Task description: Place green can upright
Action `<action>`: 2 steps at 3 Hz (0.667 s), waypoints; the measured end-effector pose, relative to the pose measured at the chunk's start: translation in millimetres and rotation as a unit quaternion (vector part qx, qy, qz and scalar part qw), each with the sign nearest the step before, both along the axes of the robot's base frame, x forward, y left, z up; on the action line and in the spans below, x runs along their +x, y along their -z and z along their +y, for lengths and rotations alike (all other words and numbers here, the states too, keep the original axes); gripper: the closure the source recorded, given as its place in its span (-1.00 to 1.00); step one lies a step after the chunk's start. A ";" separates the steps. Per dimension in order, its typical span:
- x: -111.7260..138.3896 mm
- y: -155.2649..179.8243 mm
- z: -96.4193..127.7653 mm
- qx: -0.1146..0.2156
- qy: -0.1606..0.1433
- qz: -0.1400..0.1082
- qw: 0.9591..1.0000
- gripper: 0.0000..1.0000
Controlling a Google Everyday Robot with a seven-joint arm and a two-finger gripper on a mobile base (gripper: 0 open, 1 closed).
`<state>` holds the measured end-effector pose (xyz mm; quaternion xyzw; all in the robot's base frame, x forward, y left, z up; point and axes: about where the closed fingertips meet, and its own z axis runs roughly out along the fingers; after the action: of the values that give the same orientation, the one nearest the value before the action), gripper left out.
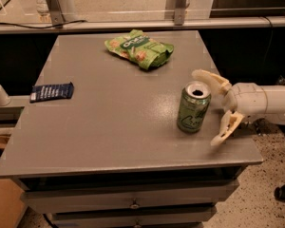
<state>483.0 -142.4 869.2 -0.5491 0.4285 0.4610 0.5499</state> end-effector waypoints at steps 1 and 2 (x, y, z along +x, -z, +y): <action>4.4 -8.5 -14.3 -0.021 0.000 -0.009 1.000 -1.00; 2.6 -25.3 -33.4 -0.047 0.009 -0.014 0.999 -1.00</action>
Offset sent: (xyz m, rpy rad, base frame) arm -0.0028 -0.0629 0.0461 -0.1572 -0.0380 -0.0439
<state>485.6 -175.8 894.6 -0.5765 0.4468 0.4278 0.5338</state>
